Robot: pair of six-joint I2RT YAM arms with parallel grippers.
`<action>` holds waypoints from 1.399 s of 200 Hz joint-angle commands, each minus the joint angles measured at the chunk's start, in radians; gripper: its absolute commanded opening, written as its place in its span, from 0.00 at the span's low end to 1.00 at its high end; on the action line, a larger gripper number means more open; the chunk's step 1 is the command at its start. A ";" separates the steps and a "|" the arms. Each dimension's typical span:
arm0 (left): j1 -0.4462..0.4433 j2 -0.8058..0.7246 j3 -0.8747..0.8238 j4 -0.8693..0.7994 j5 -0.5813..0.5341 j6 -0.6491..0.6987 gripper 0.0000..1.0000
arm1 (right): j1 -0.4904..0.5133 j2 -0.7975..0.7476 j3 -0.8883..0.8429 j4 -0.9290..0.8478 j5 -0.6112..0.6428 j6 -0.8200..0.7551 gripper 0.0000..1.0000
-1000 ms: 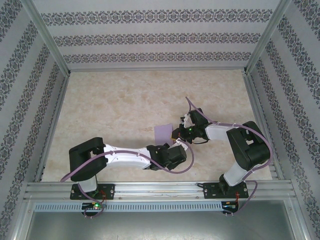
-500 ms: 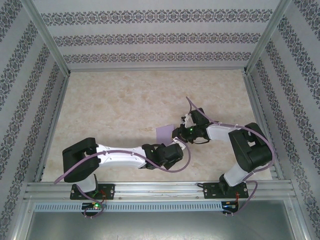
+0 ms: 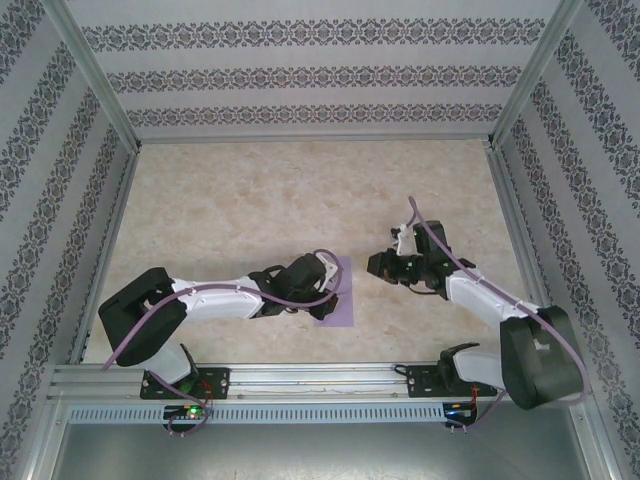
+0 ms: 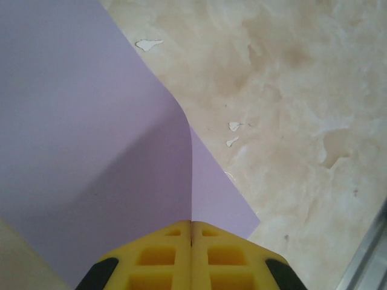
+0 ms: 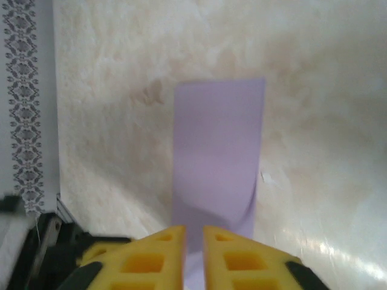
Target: Fold a paper plane with a square sheet of paper (fold left side to right side)
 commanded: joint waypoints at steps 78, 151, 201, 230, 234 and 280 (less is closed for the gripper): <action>0.085 0.017 -0.027 0.140 0.169 -0.093 0.00 | 0.273 -0.097 -0.221 0.109 0.100 0.159 0.00; 0.098 0.048 -0.048 0.183 0.192 -0.079 0.00 | 0.337 -0.009 -0.191 0.160 0.138 0.168 0.00; 0.103 0.044 -0.063 0.193 0.195 -0.084 0.00 | 0.366 0.052 -0.160 0.197 0.153 0.180 0.00; 0.108 0.031 -0.067 0.186 0.185 -0.082 0.00 | 0.379 0.096 -0.121 0.223 0.161 0.187 0.00; 0.109 0.030 -0.066 0.186 0.184 -0.082 0.00 | 0.380 0.103 -0.117 0.224 0.161 0.187 0.00; 0.111 0.035 -0.068 0.187 0.183 -0.091 0.00 | 0.391 0.162 -0.107 0.234 0.181 0.196 0.00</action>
